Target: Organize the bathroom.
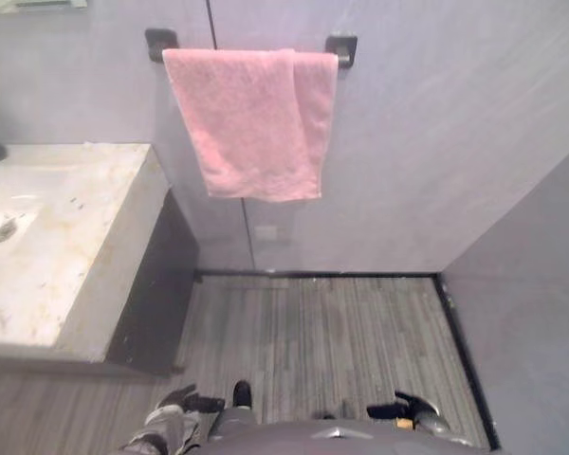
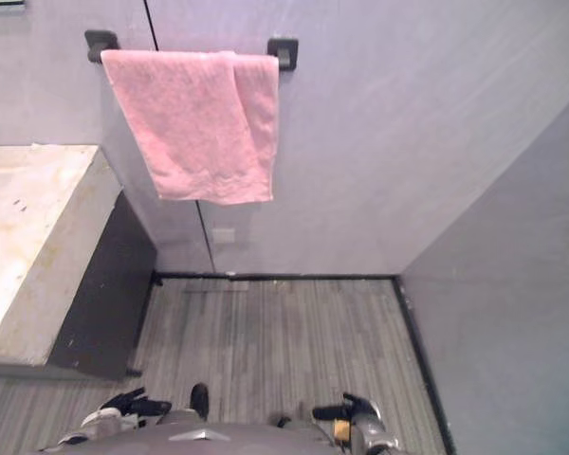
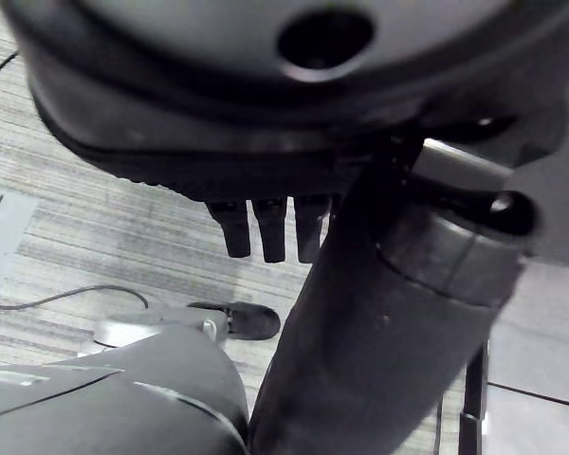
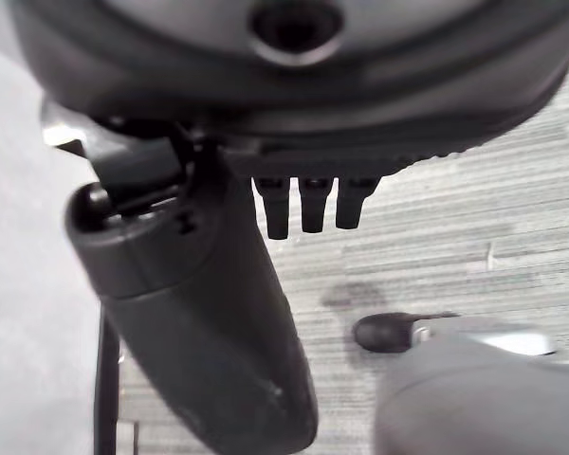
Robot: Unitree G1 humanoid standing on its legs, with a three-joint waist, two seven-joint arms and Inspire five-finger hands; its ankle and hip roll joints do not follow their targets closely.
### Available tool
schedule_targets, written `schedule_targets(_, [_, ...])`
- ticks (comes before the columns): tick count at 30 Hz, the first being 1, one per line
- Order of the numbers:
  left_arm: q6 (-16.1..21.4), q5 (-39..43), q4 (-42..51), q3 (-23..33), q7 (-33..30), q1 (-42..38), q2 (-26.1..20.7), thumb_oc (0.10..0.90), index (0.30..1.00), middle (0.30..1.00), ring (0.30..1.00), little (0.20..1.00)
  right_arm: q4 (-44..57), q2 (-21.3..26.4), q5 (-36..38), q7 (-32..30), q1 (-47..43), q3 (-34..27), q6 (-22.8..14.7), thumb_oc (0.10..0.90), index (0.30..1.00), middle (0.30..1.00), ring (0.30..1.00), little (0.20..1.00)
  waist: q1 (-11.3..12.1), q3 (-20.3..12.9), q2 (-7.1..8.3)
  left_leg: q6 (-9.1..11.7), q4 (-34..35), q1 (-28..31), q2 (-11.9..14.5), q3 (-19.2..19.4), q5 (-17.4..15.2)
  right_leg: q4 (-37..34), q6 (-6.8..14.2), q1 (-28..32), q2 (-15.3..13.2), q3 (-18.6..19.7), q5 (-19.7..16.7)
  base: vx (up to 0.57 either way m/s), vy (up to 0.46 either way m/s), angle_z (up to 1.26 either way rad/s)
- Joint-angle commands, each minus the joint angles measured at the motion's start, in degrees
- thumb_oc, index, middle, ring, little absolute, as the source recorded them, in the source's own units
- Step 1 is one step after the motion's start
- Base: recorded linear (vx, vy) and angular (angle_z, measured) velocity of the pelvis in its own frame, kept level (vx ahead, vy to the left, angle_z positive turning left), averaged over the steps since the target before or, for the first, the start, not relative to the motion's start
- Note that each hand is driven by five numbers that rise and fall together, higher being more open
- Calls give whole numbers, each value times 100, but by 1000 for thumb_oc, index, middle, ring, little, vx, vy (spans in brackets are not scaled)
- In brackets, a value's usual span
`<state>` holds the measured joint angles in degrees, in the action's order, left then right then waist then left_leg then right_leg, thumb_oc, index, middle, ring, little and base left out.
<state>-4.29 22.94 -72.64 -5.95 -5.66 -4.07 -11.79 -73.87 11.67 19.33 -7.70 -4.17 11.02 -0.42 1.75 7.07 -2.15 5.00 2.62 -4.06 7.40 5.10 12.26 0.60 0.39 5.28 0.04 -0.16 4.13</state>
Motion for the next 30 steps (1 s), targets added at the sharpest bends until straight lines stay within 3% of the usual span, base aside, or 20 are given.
schedule_targets(1, [-173, -585, -359, -212, -71, 30, -71, 800, 900, 900, 900, 900, 199, 46, 78, 22, -117, -25, 59, 800, 900, 900, 900, 900, -101, 239, 271, -244, -101, -537, -271, 442, -250, -288, 212, 376, 13, -27, -182, -354, -29, 59])
schedule_targets(2, [-145, -680, -371, -171, -51, 44, -29, 800, 900, 900, 900, 900, 216, 84, 41, 26, -47, -53, 64, 800, 900, 900, 900, 900, -165, 273, 287, -232, -354, -567, -218, 734, -344, -410, 187, 358, -31, -279, -272, -267, -16, 54])
schedule_targets(4, [-58, -621, -397, -145, -69, 107, 19, 800, 900, 900, 900, 900, 195, 106, -17, 37, -20, -76, 79, 800, 900, 900, 900, 900, -198, 273, 349, -281, -707, -501, -242, 816, -586, -492, 164, 282, -147, -526, -380, -312, 8, 49])
schedule_targets(6, [37, -499, -410, -58, -114, 176, 45, 800, 900, 900, 900, 900, 154, 135, -211, 75, -55, -61, 164, 800, 900, 900, 900, 900, -233, 260, 510, -403, -1375, -325, -333, 736, -1084, -515, 129, 114, -358, -725, -553, -378, 29, 63])
schedule_targets(8, [77, -479, -411, 0, -104, 178, 2, 800, 900, 900, 900, 900, 83, 137, -190, 56, -79, -32, 240, 800, 900, 900, 900, 900, -300, 181, 642, -471, -1853, 41, -423, 516, -1380, -499, 137, -75, -524, -834, -747, -338, 70, 60])
schedule_targets(11, [-90, -266, -367, 136, -130, 115, -34, 800, 900, 900, 900, 900, 46, 178, -125, 63, -65, -69, 412, 800, 900, 900, 900, 900, -450, -43, 602, -236, -2141, 797, -218, 122, -1354, -550, 90, -355, -601, -1025, -901, -307, 147, 71])
schedule_targets(12, [-91, -264, -365, 135, -131, 117, -31, 800, 900, 900, 900, 900, 46, 182, -125, 63, -64, -67, 412, 800, 900, 900, 900, 900, -460, -35, 584, -227, -2156, 804, -199, 108, -1373, -549, 86, -337, -583, -1038, -893, -226, 211, 68])
schedule_targets(14, [-88, -324, -374, 174, -118, 92, -28, 800, 900, 900, 900, 900, 84, 171, -144, 40, -46, -98, 421, 800, 900, 900, 900, 900, -566, -224, 446, -19, -1699, 1312, 9, -54, -1271, -545, 139, -575, -647, -1132, -1018, -297, 334, 79])
schedule_targets(16, [-58, -318, -376, 143, -121, 94, -10, 800, 900, 900, 900, 900, 106, 173, -112, 26, -42, -111, 412, 800, 900, 900, 900, 900, -606, -282, 356, 50, -1393, 1566, 95, -101, -1297, -505, 207, -702, -704, -1198, -1095, -258, 306, 60])
schedule_targets(18, [1, -398, -358, 61, -75, 74, 12, 800, 900, 900, 900, 900, 150, 190, -127, -60, -89, -128, 419, 800, 900, 900, 900, 900, -663, -322, 284, -11, -576, 1960, -82, -204, -1847, -392, 494, -1069, -996, -1222, -1417, -248, 347, 73])
schedule_targets(19, [7, -408, -357, 52, -76, 74, 17, 800, 900, 900, 900, 900, 148, 193, -121, -63, -95, -129, 422, 800, 900, 900, 900, 900, -660, -317, 278, -26, -521, 1989, -97, -195, -1895, -384, 518, -1090, -1016, -1229, -1441, -204, 310, 89])
schedule_targets(20, [7, -447, -351, -22, -74, 82, 27, 800, 900, 900, 900, 900, 138, 195, -132, -100, -146, -131, 413, 800, 900, 900, 900, 900, -664, -295, 269, -104, -256, 2099, -222, -203, -2136, -337, 685, -1252, -1193, -1277, -1641, -187, 285, 58])
schedule_targets(22, [42, -488, -359, -99, -11, 107, -18, 800, 900, 900, 900, 900, 156, 188, -59, -165, -200, -148, 414, 800, 900, 900, 900, 900, -654, -233, 283, -226, -155, 2104, -396, -289, -2242, -341, 873, -1395, -1383, -1246, -1868, -246, 372, 40])
schedule_targets(27, [79, -697, -343, -341, -10, 142, -108, 800, 900, 900, 900, 900, 203, 199, -148, -213, -229, -189, 336, 800, 900, 900, 900, 900, -672, -30, 261, -454, 22, 2034, -709, -464, -2245, -400, 917, -1625, -1499, -1041, -2012, -196, 296, 16])
schedule_targets(29, [90, -626, -327, -373, -8, 109, -177, 800, 900, 900, 900, 900, 179, 148, -335, -197, -186, -104, 331, 800, 900, 900, 900, 900, -678, 113, 282, -592, -83, 1883, -827, -421, -2163, 286, 764, -1708, -1392, -865, -1838, -310, 309, 14])
schedule_targets(30, [90, -626, -327, -373, -8, 109, -177, 800, 900, 900, 900, 900, 179, 148, -335, -197, -186, -104, 331, 800, 900, 900, 900, 900, -678, 113, 282, -592, -83, 1883, -827, -421, -2163, 286, 764, -1708, -1392, -865, -1838, -193, 156, 20])
